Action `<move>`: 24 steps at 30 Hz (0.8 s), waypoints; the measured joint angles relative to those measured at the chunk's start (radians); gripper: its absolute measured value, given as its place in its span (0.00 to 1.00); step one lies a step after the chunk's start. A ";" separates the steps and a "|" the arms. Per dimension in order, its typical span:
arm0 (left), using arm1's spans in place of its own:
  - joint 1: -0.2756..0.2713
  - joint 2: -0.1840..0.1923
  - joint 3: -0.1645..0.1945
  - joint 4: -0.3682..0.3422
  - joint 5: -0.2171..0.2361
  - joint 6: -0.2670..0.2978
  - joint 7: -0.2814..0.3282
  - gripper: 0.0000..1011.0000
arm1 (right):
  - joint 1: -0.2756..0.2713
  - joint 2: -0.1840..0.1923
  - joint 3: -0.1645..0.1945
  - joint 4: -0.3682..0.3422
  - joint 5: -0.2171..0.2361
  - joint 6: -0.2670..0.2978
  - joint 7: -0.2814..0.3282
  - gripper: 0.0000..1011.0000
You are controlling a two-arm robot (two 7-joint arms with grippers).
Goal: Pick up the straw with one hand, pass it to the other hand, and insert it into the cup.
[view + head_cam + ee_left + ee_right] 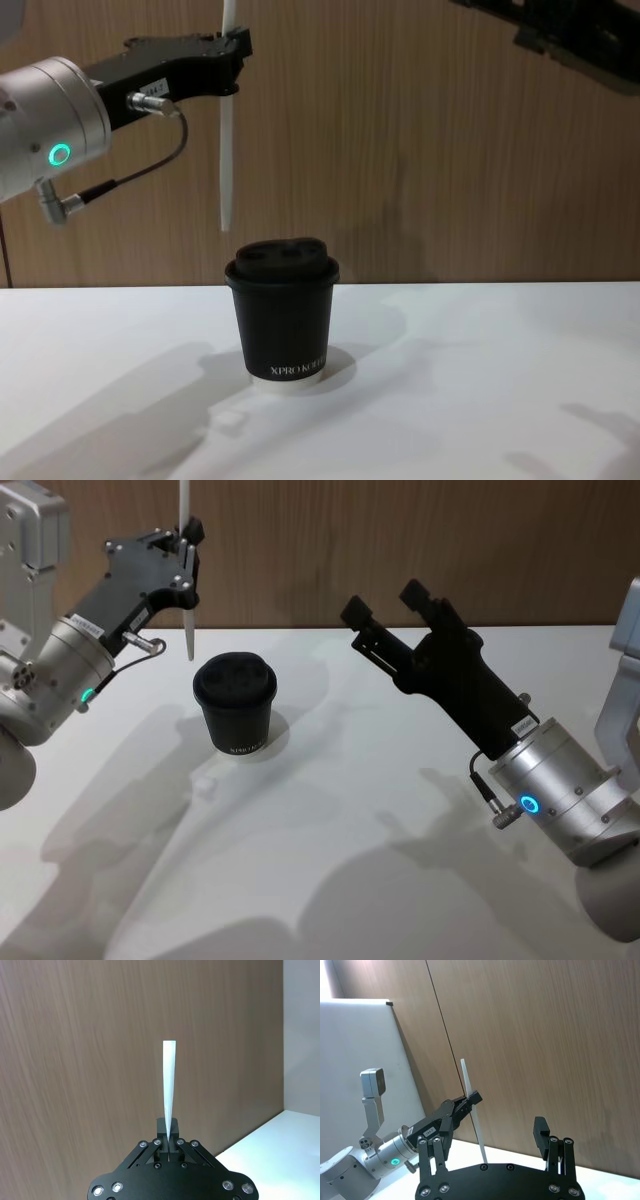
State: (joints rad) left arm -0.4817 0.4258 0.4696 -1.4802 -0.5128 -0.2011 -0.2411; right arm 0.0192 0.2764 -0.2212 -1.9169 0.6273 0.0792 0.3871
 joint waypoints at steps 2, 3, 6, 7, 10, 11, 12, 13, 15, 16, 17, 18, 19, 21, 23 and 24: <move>-0.001 -0.003 0.000 0.002 -0.002 0.002 -0.004 0.01 | 0.000 0.000 0.000 0.000 0.000 0.000 0.000 0.99; -0.001 -0.004 -0.001 0.002 -0.002 0.004 -0.006 0.01 | 0.000 0.000 0.000 0.000 0.000 0.000 0.000 0.99; -0.002 -0.007 -0.001 0.004 -0.005 0.007 -0.012 0.01 | 0.000 0.000 0.000 0.000 0.000 0.000 0.000 0.99; -0.003 -0.009 -0.002 0.005 -0.006 0.009 -0.015 0.01 | 0.000 0.000 0.000 0.000 0.000 0.000 0.000 0.99; -0.003 -0.011 -0.002 0.005 -0.007 0.011 -0.019 0.01 | 0.000 0.000 0.000 0.000 0.000 0.000 0.000 0.99; -0.004 -0.013 -0.002 0.006 -0.008 0.012 -0.022 0.00 | 0.000 0.000 0.000 0.000 0.000 0.000 0.000 0.99; -0.004 -0.013 -0.002 0.006 -0.008 0.012 -0.022 0.00 | 0.000 0.000 0.000 0.000 0.000 0.000 0.000 0.99; -0.004 -0.015 -0.002 0.006 -0.009 0.014 -0.025 0.00 | 0.000 0.000 0.000 0.000 0.000 0.000 0.000 0.99; -0.005 -0.017 -0.003 0.007 -0.009 0.016 -0.028 0.00 | 0.000 0.000 0.000 0.000 0.000 0.000 0.000 0.99; -0.005 -0.018 -0.003 0.007 -0.009 0.017 -0.029 0.00 | 0.000 0.000 0.000 0.000 0.000 0.000 0.000 0.99; -0.005 -0.018 -0.003 0.007 -0.009 0.017 -0.030 0.01 | 0.000 0.000 0.000 0.000 0.000 0.000 0.000 0.99; -0.005 -0.020 -0.003 0.008 -0.009 0.018 -0.032 0.01 | 0.000 0.000 0.000 0.000 0.000 0.000 0.000 0.99; -0.006 -0.021 -0.003 0.008 -0.009 0.019 -0.033 0.01 | 0.000 0.000 0.000 0.000 0.000 0.000 0.000 0.99; -0.006 -0.023 -0.003 0.010 -0.009 0.021 -0.035 0.00 | 0.000 0.000 0.000 0.000 0.000 0.000 0.000 0.99; -0.007 -0.026 -0.003 0.012 -0.008 0.024 -0.038 0.00 | 0.000 0.000 0.000 0.000 0.000 0.000 0.000 0.99; -0.007 -0.027 -0.003 0.013 -0.008 0.025 -0.039 0.01 | 0.000 0.000 0.000 0.000 0.000 0.000 0.000 0.99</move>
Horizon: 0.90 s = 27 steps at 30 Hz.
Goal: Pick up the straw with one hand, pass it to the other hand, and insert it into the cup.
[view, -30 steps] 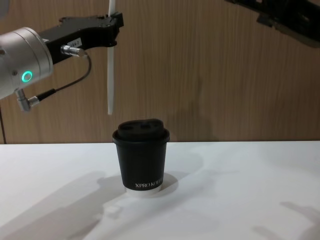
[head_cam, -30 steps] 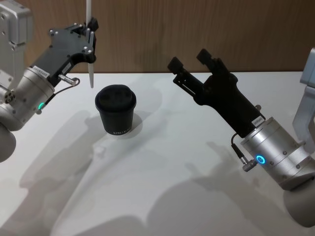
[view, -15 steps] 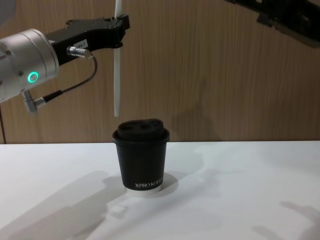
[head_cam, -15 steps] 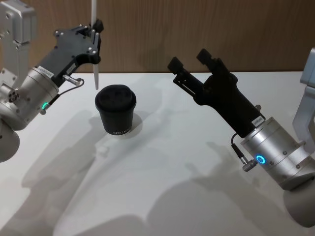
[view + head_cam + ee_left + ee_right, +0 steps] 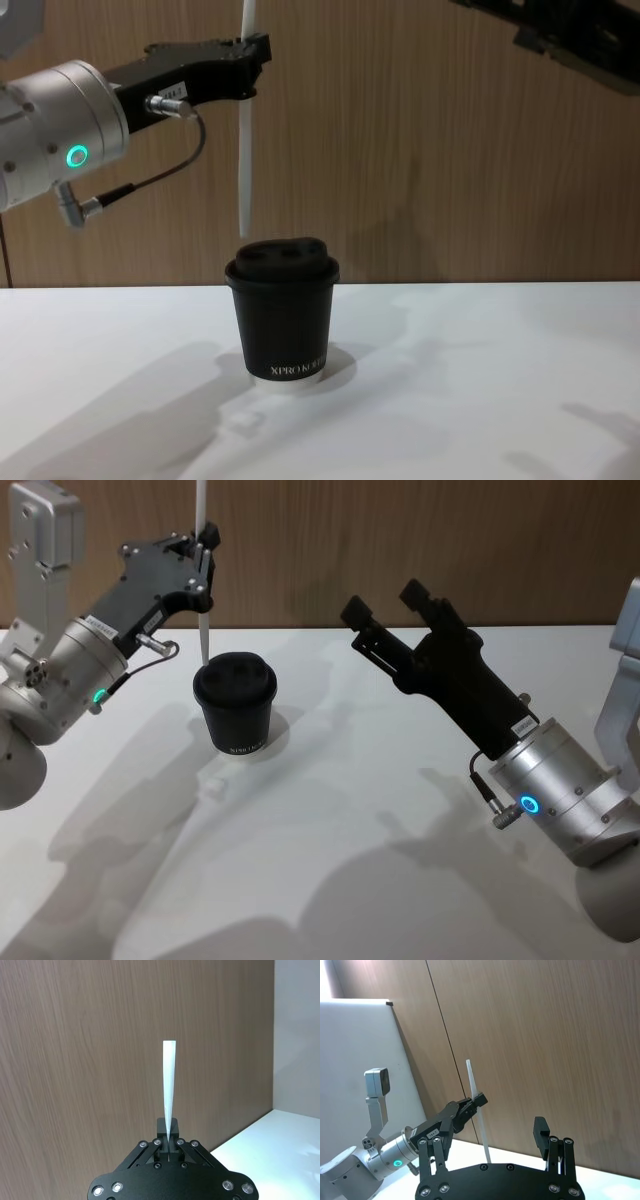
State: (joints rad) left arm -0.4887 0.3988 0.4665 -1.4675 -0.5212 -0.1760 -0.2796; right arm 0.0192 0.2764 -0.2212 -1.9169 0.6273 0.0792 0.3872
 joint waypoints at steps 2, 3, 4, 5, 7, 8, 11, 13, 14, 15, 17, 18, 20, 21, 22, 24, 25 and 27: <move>0.000 -0.002 0.000 0.002 0.000 0.001 -0.001 0.01 | 0.000 0.000 0.000 0.000 0.000 0.000 0.000 0.99; -0.001 -0.004 0.000 0.004 0.001 0.004 -0.002 0.01 | 0.000 0.000 0.000 0.000 0.000 0.000 0.000 0.99; -0.001 -0.005 0.000 0.005 0.001 0.004 -0.003 0.01 | 0.000 0.000 0.000 0.000 0.000 0.000 0.000 0.99; -0.002 -0.006 0.000 0.006 0.002 0.006 -0.004 0.00 | 0.000 0.000 0.000 0.000 0.000 0.000 0.000 0.99; -0.003 -0.008 0.000 0.009 0.002 0.008 -0.005 0.01 | 0.000 0.000 0.000 0.000 0.000 0.000 0.000 0.99; -0.003 -0.009 0.000 0.010 0.003 0.009 -0.006 0.00 | 0.000 0.000 0.000 0.000 0.000 0.000 0.000 0.99; -0.005 -0.013 0.000 0.015 0.004 0.012 -0.009 0.00 | 0.000 0.000 0.000 0.000 0.000 0.000 0.000 0.99; -0.006 -0.015 0.000 0.019 0.005 0.014 -0.011 0.01 | 0.000 0.000 0.000 0.000 0.000 0.000 0.000 0.99; -0.006 -0.016 0.000 0.020 0.006 0.015 -0.012 0.01 | 0.000 0.000 0.000 0.000 0.000 0.000 0.000 0.99; -0.007 -0.017 0.000 0.021 0.006 0.015 -0.013 0.00 | 0.000 0.000 0.000 0.000 0.000 0.000 0.000 0.99; -0.008 -0.019 -0.001 0.024 0.007 0.017 -0.015 0.01 | 0.000 0.000 0.000 0.000 0.000 0.000 0.000 0.99; -0.009 -0.020 -0.001 0.026 0.008 0.019 -0.016 0.01 | 0.000 0.000 0.000 0.000 0.000 0.000 0.000 0.99; -0.009 -0.022 -0.001 0.028 0.009 0.020 -0.018 0.00 | 0.000 0.000 0.000 0.000 0.000 0.000 0.000 0.99; -0.010 -0.023 -0.001 0.030 0.010 0.022 -0.019 0.01 | 0.000 0.000 0.000 0.000 0.000 0.000 0.000 0.99; -0.010 -0.024 -0.002 0.031 0.011 0.022 -0.019 0.01 | 0.000 0.000 0.000 0.000 0.000 0.000 0.000 0.99; -0.011 -0.025 -0.002 0.033 0.012 0.024 -0.020 0.01 | 0.000 0.000 0.000 0.000 0.000 0.000 0.000 0.99; -0.011 -0.026 -0.002 0.034 0.012 0.025 -0.021 0.01 | 0.000 0.000 0.000 0.000 0.000 0.000 0.000 0.99; -0.012 -0.028 -0.003 0.037 0.014 0.027 -0.022 0.01 | 0.000 0.000 0.000 0.000 0.000 0.000 0.000 0.99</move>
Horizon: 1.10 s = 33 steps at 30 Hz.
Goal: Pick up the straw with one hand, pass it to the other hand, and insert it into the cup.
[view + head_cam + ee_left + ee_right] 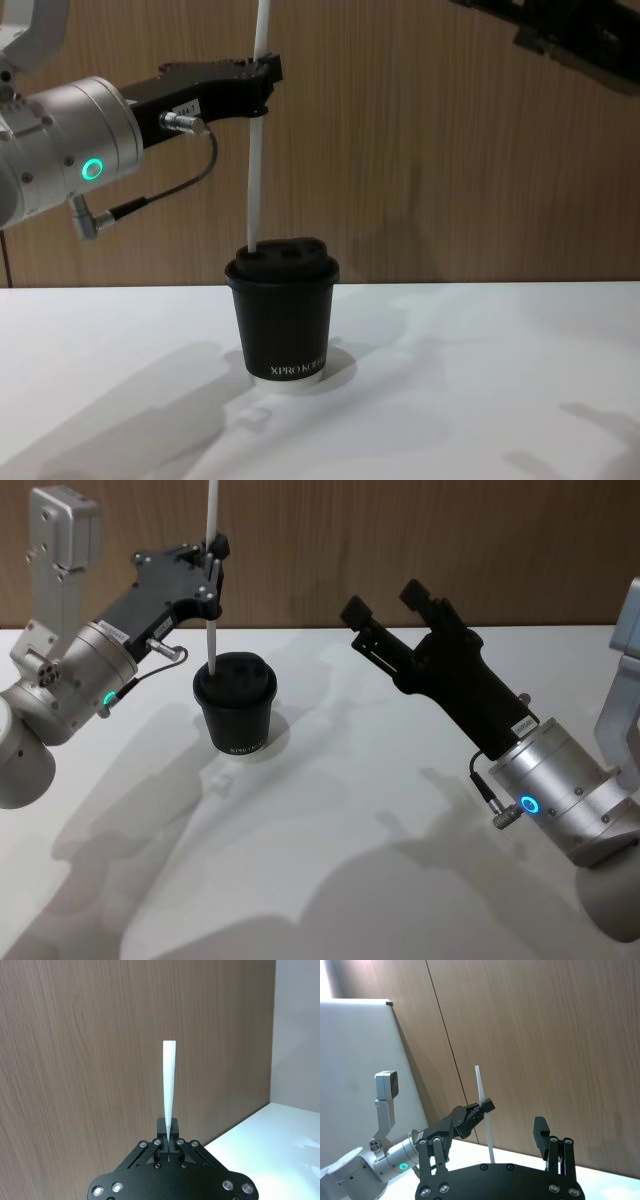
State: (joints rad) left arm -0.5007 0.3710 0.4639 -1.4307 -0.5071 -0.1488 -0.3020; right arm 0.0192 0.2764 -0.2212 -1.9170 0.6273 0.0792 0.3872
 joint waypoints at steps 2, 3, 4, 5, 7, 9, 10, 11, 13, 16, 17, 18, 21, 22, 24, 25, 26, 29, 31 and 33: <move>-0.001 -0.002 -0.001 0.003 0.001 0.003 -0.001 0.00 | 0.000 0.000 0.000 0.000 0.000 0.000 0.000 0.99; -0.001 -0.003 -0.001 0.004 0.002 0.003 -0.001 0.01 | 0.000 0.000 0.000 0.000 0.000 0.000 0.000 0.99; -0.001 -0.004 -0.001 0.006 0.003 0.005 -0.002 0.01 | 0.000 0.000 0.000 0.000 0.000 0.000 0.000 0.99; -0.001 -0.005 -0.001 0.007 0.004 0.006 -0.003 0.01 | 0.000 0.000 0.000 0.000 0.000 0.000 0.000 0.99; -0.002 -0.006 -0.002 0.009 0.005 0.008 -0.003 0.01 | 0.000 0.000 0.000 0.000 0.000 0.000 0.000 0.99; -0.002 -0.008 -0.002 0.011 0.006 0.012 -0.004 0.01 | 0.000 0.000 0.000 0.000 0.000 0.000 0.000 0.99; -0.002 -0.008 -0.002 0.012 0.007 0.012 -0.004 0.01 | 0.000 0.000 0.000 0.000 0.000 0.000 0.000 0.99; -0.002 -0.010 -0.003 0.013 0.008 0.015 -0.005 0.01 | 0.000 0.000 0.000 0.000 0.000 0.000 0.000 0.99; -0.002 -0.011 -0.004 0.015 0.008 0.016 -0.005 0.01 | 0.000 0.000 0.000 0.000 0.000 0.000 0.000 0.99; -0.002 -0.013 -0.005 0.018 0.009 0.021 -0.007 0.01 | 0.000 0.000 0.000 0.000 0.000 0.000 0.000 0.99; -0.002 -0.014 -0.006 0.020 0.010 0.023 -0.008 0.01 | 0.000 0.000 0.000 0.000 0.000 0.000 0.000 0.99; -0.002 -0.015 -0.006 0.021 0.010 0.024 -0.008 0.00 | 0.000 0.000 0.000 0.000 0.000 0.000 0.000 0.99; -0.002 -0.018 -0.008 0.025 0.010 0.028 -0.009 0.00 | 0.000 0.000 0.000 0.000 0.000 0.000 0.000 0.99; -0.002 -0.018 -0.009 0.026 0.010 0.029 -0.010 0.00 | 0.000 0.000 0.000 0.000 0.000 0.000 0.000 0.99; -0.001 -0.020 -0.010 0.029 0.010 0.032 -0.011 0.00 | 0.000 0.000 0.000 0.000 0.000 0.000 0.000 0.99; -0.001 -0.021 -0.011 0.030 0.010 0.033 -0.011 0.01 | 0.000 0.000 0.000 0.000 0.000 0.000 0.000 0.99; 0.000 -0.022 -0.012 0.031 0.010 0.034 -0.012 0.00 | 0.000 0.000 0.000 0.000 0.000 0.000 0.000 0.99; 0.001 -0.025 -0.014 0.034 0.009 0.037 -0.013 0.01 | 0.000 0.000 0.000 0.000 0.000 0.000 0.000 0.99; 0.003 -0.027 -0.016 0.038 0.008 0.041 -0.014 0.00 | 0.000 0.000 0.000 0.000 0.000 0.000 0.000 0.99; 0.005 -0.029 -0.018 0.041 0.006 0.044 -0.016 0.01 | 0.000 0.000 0.000 0.000 0.000 0.000 0.000 0.99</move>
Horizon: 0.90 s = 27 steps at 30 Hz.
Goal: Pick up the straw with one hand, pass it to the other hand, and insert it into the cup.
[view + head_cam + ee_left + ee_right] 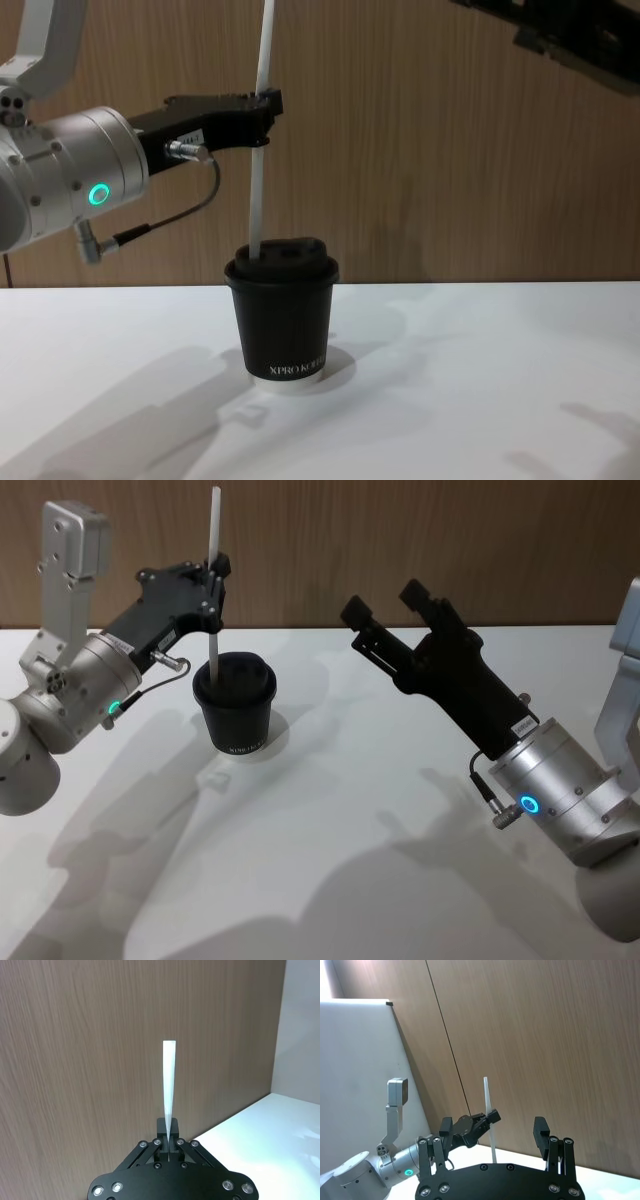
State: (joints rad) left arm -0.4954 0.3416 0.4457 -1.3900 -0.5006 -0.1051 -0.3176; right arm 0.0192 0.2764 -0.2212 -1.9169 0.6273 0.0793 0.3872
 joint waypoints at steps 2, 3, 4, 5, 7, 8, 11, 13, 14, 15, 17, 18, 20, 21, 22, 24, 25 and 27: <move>0.002 -0.002 -0.001 0.002 -0.002 0.002 -0.001 0.01 | 0.000 0.000 0.000 0.000 0.000 0.000 0.000 0.99; 0.004 -0.003 -0.003 0.003 -0.004 0.005 -0.002 0.01 | 0.000 0.000 0.000 0.000 0.000 0.000 0.000 0.99; 0.004 -0.004 -0.004 0.004 -0.005 0.006 -0.002 0.01 | 0.000 0.000 0.000 0.000 0.000 0.000 0.000 0.99; 0.004 -0.004 -0.004 0.004 -0.005 0.006 -0.002 0.01 | 0.000 0.000 0.000 0.000 0.000 0.000 0.000 0.99; 0.008 -0.007 -0.006 0.006 -0.008 0.009 -0.002 0.00 | 0.000 0.000 0.000 0.000 0.000 0.000 0.000 0.99; 0.010 -0.008 -0.008 0.007 -0.010 0.012 -0.003 0.01 | 0.000 0.000 0.000 0.000 0.000 0.000 0.000 0.99; 0.015 -0.011 -0.010 0.008 -0.014 0.017 -0.004 0.00 | 0.000 0.000 0.000 0.000 0.000 0.000 0.000 0.99; 0.019 -0.013 -0.013 0.009 -0.017 0.021 -0.004 0.02 | 0.000 0.000 0.000 0.000 0.000 0.000 0.000 0.99; 0.020 -0.014 -0.013 0.009 -0.018 0.022 -0.004 0.02 | 0.000 0.000 0.000 0.000 0.000 0.000 0.000 0.99; 0.021 -0.014 -0.014 0.009 -0.019 0.023 -0.005 0.05 | 0.000 0.000 0.000 0.000 0.000 0.000 0.000 0.99; 0.027 -0.016 -0.017 0.009 -0.023 0.027 -0.005 0.09 | 0.000 0.000 0.000 0.000 0.000 0.000 0.000 0.99; 0.029 -0.017 -0.018 0.009 -0.024 0.028 -0.005 0.11 | 0.000 0.000 0.000 0.000 0.000 0.000 0.000 0.99; 0.035 -0.019 -0.021 0.008 -0.026 0.032 -0.005 0.18 | 0.000 0.000 0.000 0.000 0.000 0.000 0.000 0.99; 0.037 -0.019 -0.021 0.007 -0.027 0.033 -0.005 0.19 | 0.000 0.000 0.000 0.000 0.000 0.000 0.000 0.99; 0.039 -0.020 -0.022 0.006 -0.027 0.034 -0.005 0.23 | 0.000 0.000 0.000 0.000 0.000 0.000 0.000 0.99; 0.045 -0.020 -0.025 0.000 -0.027 0.037 -0.003 0.29 | 0.000 0.000 0.000 0.000 0.000 0.000 0.000 0.99; 0.050 -0.021 -0.026 -0.004 -0.027 0.038 -0.001 0.33 | 0.000 0.000 0.000 0.000 0.000 0.000 0.000 0.99; 0.055 -0.021 -0.027 -0.010 -0.027 0.039 0.003 0.38 | 0.000 0.000 0.000 0.000 0.000 0.000 0.000 0.99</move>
State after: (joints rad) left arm -0.4401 0.3210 0.4183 -1.4003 -0.5272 -0.0656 -0.3150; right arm 0.0192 0.2764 -0.2212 -1.9170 0.6274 0.0792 0.3872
